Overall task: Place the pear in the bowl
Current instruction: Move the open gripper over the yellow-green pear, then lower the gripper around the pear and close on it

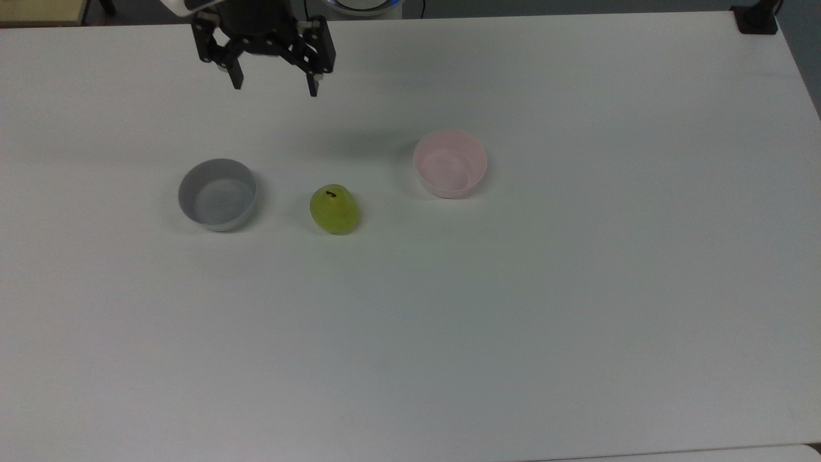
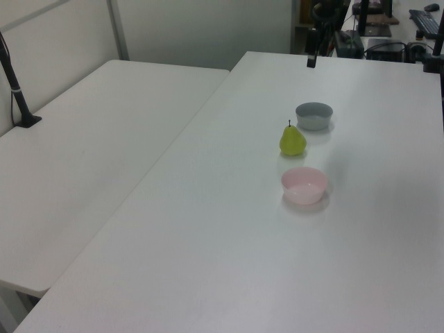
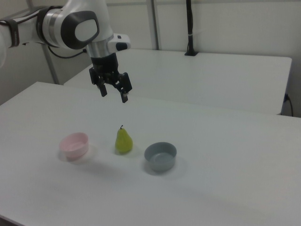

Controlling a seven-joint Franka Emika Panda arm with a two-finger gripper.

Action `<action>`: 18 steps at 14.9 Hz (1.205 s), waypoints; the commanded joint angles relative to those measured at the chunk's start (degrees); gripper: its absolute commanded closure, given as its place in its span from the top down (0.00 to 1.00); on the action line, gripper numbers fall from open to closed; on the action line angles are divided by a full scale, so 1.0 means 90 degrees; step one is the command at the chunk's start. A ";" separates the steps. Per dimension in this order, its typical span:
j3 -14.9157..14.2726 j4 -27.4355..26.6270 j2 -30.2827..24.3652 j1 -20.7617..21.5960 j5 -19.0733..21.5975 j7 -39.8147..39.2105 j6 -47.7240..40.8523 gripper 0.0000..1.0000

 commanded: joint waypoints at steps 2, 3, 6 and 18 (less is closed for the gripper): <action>-0.0070 0.0512 0.0669 0.0308 0.0207 -0.0135 0.0331 1.00; -0.0071 0.0513 0.0778 0.0357 0.0217 -0.0106 0.0575 1.00; -0.0061 0.0513 0.1363 0.0591 0.0217 -0.0115 0.1192 1.00; -0.0051 -0.0337 0.1862 0.0709 -0.0056 -0.2244 0.1309 1.00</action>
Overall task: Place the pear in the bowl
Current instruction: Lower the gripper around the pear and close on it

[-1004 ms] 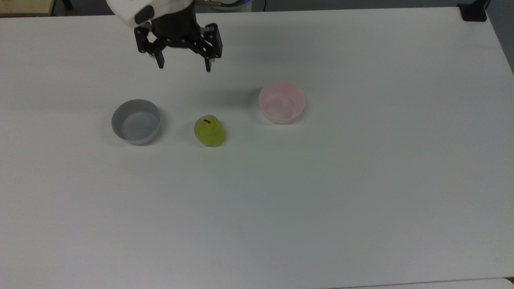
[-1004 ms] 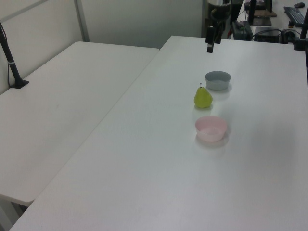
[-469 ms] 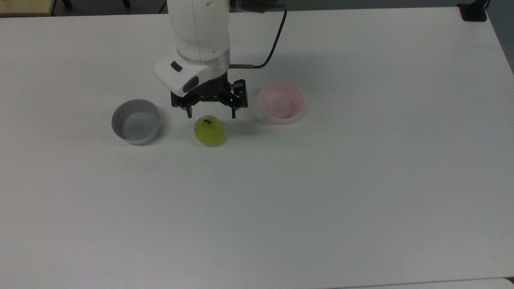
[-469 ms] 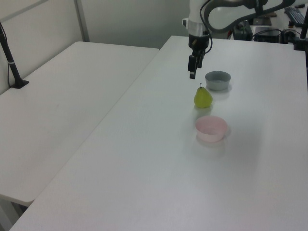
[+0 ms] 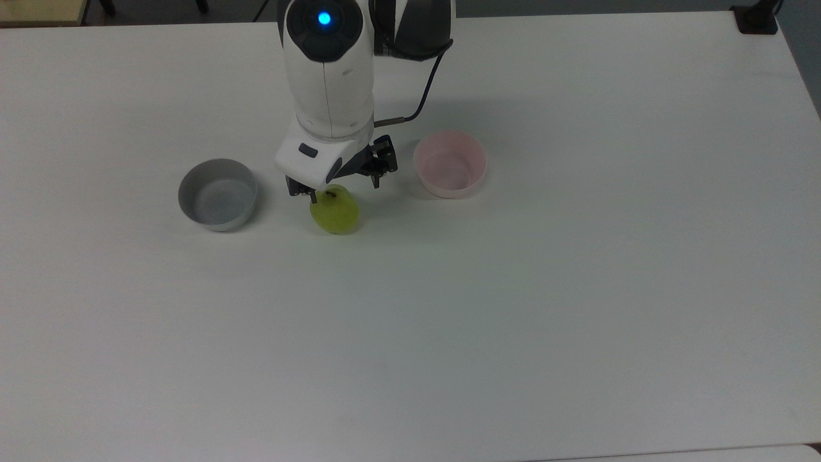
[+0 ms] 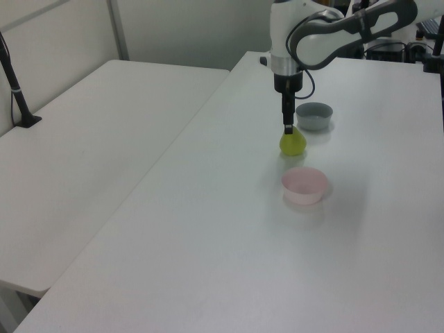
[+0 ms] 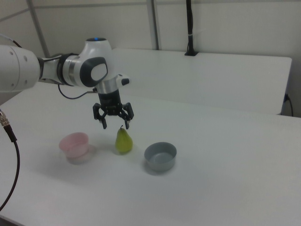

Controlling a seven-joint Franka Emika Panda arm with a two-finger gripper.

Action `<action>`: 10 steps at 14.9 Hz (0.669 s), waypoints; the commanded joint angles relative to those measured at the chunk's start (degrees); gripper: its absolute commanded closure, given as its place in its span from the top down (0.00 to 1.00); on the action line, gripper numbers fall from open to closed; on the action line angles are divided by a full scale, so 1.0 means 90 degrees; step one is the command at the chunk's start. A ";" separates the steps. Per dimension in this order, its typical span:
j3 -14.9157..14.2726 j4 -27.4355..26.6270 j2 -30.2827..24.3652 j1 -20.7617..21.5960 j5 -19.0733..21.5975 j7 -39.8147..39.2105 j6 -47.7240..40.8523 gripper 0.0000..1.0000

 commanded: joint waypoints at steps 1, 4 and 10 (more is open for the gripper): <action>-0.0077 -0.0327 0.0086 0.0088 -0.0240 -0.0361 0.0181 1.00; -0.0077 -0.0629 0.0116 0.0088 -0.0456 -0.0371 0.0531 1.00; -0.0077 -0.0688 0.0292 0.0039 -0.0622 -0.0497 0.0983 0.76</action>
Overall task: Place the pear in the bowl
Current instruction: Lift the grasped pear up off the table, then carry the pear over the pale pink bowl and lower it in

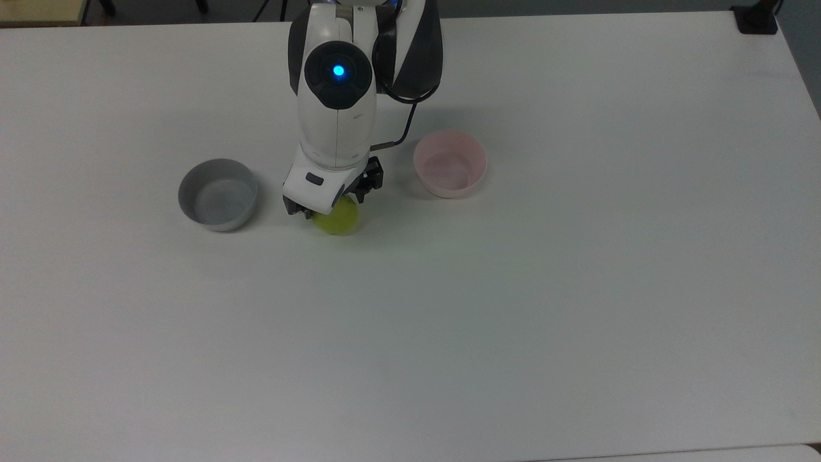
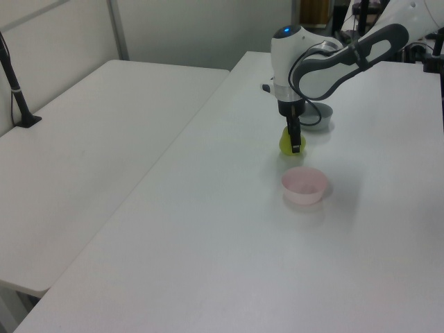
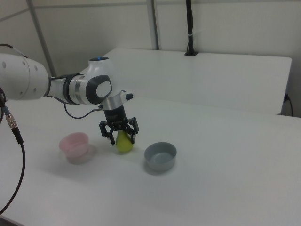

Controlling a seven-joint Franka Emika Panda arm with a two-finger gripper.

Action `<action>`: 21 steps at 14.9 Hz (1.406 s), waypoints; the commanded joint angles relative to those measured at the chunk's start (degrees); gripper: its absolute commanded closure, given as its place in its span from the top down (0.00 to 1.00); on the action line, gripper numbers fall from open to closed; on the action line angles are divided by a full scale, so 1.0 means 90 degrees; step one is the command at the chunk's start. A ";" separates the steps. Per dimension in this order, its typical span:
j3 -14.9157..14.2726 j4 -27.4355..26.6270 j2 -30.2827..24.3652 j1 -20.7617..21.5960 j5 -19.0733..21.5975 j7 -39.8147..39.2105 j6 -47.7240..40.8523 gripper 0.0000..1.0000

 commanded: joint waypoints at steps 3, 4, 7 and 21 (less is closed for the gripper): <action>-0.0088 -0.0111 -0.0136 0.0034 -0.0058 -0.0464 0.0105 0.23; -0.0098 -0.0111 -0.0166 0.0024 -0.0029 -0.0475 0.0095 0.16; -0.0186 -0.0033 -0.0614 0.0014 0.0117 -0.0446 -0.0060 0.14; -0.0235 0.0710 -0.1484 0.1155 0.0636 0.0656 -0.1018 0.14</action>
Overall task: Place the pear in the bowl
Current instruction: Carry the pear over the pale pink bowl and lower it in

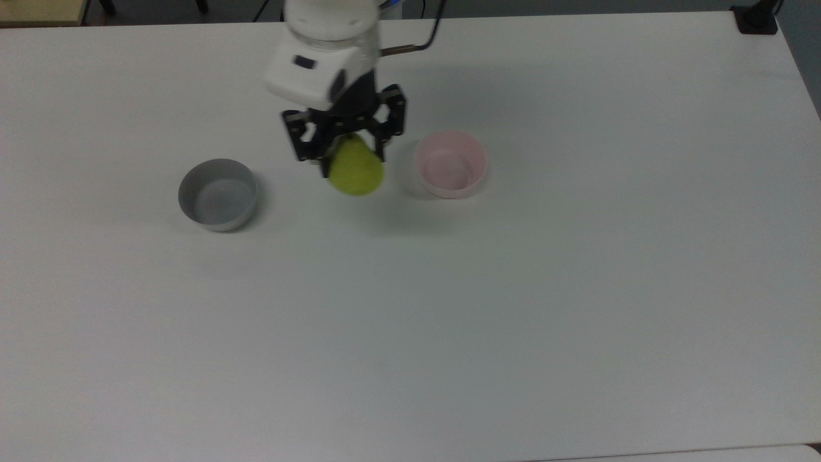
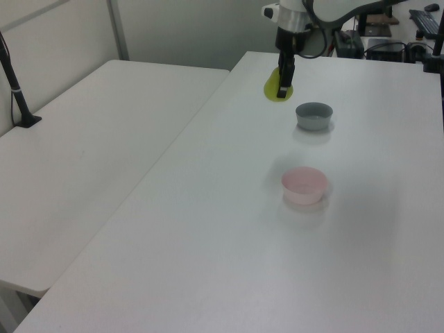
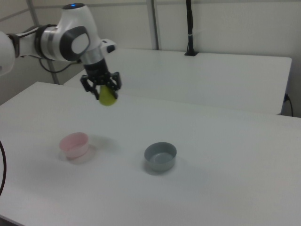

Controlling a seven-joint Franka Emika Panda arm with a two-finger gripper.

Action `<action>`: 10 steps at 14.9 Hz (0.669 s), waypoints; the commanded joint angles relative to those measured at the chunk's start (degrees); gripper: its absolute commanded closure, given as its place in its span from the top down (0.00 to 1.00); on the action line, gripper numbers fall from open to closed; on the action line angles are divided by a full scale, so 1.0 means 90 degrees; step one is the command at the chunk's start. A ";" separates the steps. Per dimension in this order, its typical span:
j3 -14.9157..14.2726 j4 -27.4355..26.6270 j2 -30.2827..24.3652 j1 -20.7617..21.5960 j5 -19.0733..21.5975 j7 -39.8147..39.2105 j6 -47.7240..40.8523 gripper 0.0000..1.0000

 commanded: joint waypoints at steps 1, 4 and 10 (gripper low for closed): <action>-0.0042 -0.0194 -0.0166 0.0991 -0.0017 0.0824 -0.0261 0.14; -0.0042 -0.0380 -0.0176 0.1432 -0.0173 0.1051 -0.0231 0.14; 0.0729 -0.1345 -0.0176 0.1248 -0.0778 0.1343 0.0402 0.15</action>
